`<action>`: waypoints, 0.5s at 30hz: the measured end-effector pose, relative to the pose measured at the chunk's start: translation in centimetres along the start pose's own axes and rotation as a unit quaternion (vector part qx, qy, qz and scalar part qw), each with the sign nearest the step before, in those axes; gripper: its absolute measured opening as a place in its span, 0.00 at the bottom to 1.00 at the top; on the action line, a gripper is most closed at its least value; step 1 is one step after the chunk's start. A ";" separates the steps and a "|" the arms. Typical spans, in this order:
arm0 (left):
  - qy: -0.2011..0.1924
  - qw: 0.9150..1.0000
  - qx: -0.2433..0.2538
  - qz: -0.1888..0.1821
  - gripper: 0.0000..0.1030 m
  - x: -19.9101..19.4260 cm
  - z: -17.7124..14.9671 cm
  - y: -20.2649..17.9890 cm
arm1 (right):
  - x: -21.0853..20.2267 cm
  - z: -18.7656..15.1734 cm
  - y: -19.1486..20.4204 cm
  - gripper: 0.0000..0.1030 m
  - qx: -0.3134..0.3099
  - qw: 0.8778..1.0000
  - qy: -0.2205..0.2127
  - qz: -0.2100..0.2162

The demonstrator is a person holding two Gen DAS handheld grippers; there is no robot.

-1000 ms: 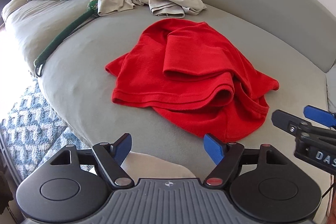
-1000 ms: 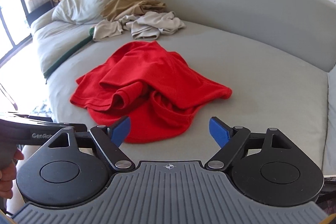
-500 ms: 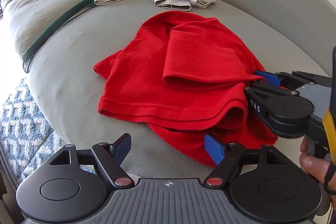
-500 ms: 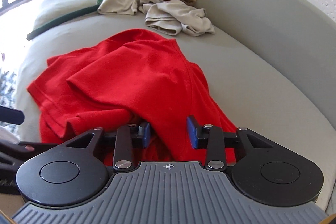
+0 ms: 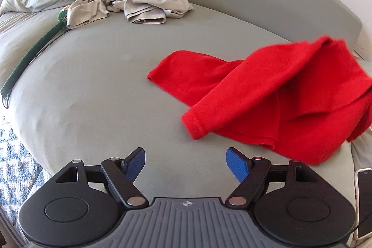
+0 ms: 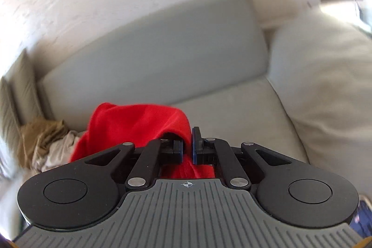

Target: Fold clothes

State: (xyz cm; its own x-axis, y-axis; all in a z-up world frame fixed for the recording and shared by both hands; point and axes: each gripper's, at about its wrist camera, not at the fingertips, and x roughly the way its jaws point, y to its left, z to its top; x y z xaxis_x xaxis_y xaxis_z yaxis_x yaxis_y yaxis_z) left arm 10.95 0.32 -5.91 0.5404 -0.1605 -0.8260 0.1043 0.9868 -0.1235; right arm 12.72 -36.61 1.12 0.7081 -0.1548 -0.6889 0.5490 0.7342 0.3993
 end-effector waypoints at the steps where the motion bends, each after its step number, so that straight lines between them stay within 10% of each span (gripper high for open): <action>1: 0.004 1.000 0.006 -0.012 0.73 0.1 -0.2 -0.6 | 0.3 -0.2 -1.4 0.12 0.000 0.999 0.039 -0.007; 4: 0.033 0.995 -0.004 -0.091 0.72 0.6 -1.1 -2.7 | 0.8 -1.3 -4.1 0.18 -0.026 0.992 0.118 -0.022; 7: 0.065 0.982 -0.048 -0.173 0.66 1.8 -2.4 -4.8 | -0.1 -1.6 -5.1 0.62 -0.049 0.992 0.118 -0.020; 15: 0.100 0.908 -0.291 -0.285 0.59 8.2 -4.2 -7.8 | -3.7 -2.6 -7.2 0.65 -0.027 0.991 0.114 0.068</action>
State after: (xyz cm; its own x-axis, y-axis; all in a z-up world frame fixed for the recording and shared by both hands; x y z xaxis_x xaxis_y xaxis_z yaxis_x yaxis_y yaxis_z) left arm 11.03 -8.66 -14.03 0.3687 -0.6994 -0.6122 -0.1699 0.5968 -0.7842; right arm 4.96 -39.64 -0.74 0.6519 0.0957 -0.7522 0.4271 0.7734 0.4685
